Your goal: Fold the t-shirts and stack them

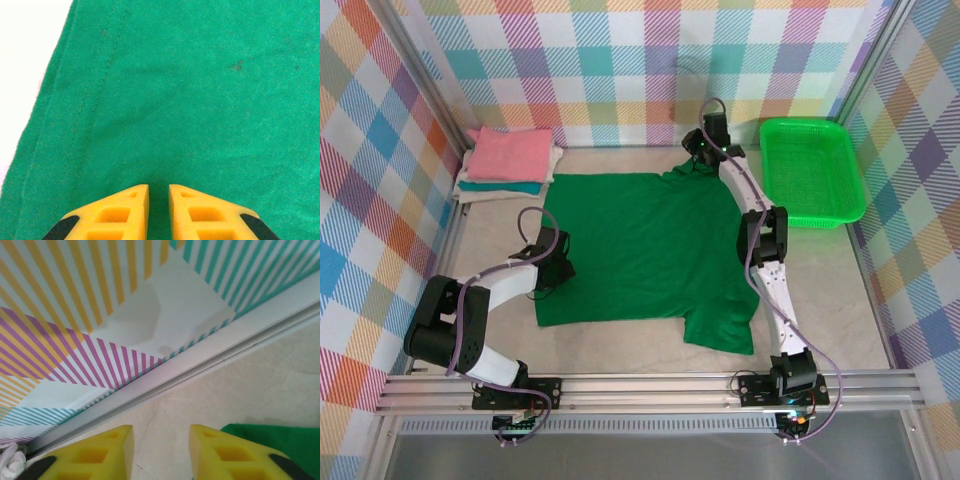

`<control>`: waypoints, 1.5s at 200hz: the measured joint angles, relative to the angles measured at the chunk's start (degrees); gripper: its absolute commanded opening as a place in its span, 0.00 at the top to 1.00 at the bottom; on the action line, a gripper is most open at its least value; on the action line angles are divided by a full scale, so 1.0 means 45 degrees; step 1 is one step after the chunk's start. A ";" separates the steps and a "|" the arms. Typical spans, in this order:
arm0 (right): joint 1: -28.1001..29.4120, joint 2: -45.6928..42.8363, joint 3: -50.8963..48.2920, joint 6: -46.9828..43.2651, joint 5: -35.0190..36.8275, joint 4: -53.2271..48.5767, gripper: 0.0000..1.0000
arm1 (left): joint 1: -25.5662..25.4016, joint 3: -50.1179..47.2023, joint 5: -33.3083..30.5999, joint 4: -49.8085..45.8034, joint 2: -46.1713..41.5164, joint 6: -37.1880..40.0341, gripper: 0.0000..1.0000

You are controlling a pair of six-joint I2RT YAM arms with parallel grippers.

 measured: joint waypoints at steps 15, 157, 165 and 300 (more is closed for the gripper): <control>-0.0049 -0.0107 0.0073 -0.0466 -0.0034 -0.0117 0.66 | 0.0000 0.0000 -0.0039 -0.0078 0.0000 0.0000 0.81; 0.1632 -1.8797 -2.1065 -0.3007 0.0437 -0.0442 0.54 | 0.1909 0.0287 0.1554 -0.6382 -0.6018 -0.0903 0.55; 0.1583 -1.9341 -2.2250 -0.2851 0.0466 -0.0758 0.54 | 0.2064 0.0219 0.1778 -0.6761 -0.6013 -0.1044 0.55; 0.1409 -2.3382 -2.6500 0.0670 0.0578 -0.4925 0.43 | 0.2035 -0.1209 0.3745 -0.7145 -0.4070 -0.2458 0.56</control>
